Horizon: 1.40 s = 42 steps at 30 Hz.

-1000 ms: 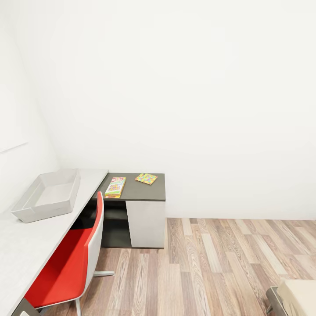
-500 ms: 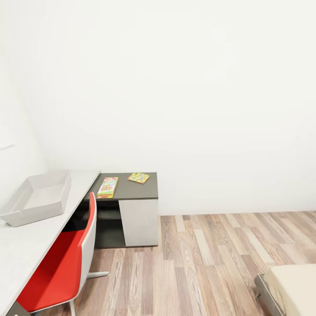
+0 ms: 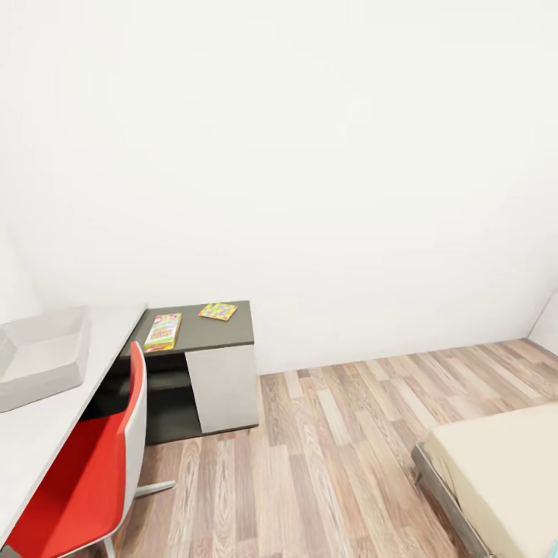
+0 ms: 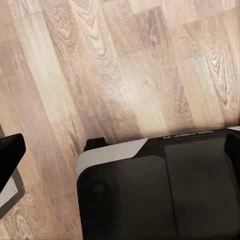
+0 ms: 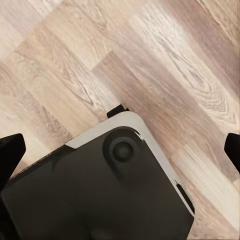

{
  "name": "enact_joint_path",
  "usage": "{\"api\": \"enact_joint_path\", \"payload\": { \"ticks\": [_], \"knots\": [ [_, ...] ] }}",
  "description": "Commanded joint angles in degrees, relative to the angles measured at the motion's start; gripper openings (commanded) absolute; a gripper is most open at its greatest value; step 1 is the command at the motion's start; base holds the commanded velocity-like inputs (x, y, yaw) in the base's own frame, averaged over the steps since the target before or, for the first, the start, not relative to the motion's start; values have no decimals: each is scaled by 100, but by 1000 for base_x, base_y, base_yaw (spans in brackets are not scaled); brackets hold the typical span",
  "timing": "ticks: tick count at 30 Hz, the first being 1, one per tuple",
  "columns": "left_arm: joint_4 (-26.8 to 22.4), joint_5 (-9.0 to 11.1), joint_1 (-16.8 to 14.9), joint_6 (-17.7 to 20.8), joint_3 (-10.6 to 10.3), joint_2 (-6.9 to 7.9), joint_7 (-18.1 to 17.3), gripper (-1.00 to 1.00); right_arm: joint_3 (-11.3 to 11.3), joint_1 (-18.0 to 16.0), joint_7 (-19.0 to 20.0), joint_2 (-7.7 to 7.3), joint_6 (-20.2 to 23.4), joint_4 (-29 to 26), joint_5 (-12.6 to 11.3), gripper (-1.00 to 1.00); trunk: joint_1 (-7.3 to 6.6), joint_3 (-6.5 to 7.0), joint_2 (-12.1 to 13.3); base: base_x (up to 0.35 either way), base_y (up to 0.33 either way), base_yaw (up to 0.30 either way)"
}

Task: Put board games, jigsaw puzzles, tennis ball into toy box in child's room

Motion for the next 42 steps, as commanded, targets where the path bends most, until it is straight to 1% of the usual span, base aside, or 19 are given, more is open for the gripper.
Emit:
{"api": "enact_joint_path", "payload": {
  "ticks": [1,8,17,29,42],
  "knots": [
    [-10,-4,-2,18,-35,3,26,100,-4,-7,8,1,-19,6,-16,100,2,-13,-13,-71,123,-285],
    [-10,-9,-2,18,-42,3,26,100,-4,-7,8,1,-40,6,-16,100,2,-13,-13,-13,98,-285],
    [-10,-13,-2,18,-42,3,26,100,-10,-6,-7,9,-26,6,-21,100,2,-13,-13,90,34,-274],
    [-6,-13,-2,18,-42,3,26,100,-14,-6,0,10,-9,6,-24,100,2,-12,-13,66,5,-79],
    [-6,-13,-2,18,-44,3,26,100,-29,-7,-6,7,-8,6,-48,100,2,-2,-13,1,0,-261]
  ]
}}
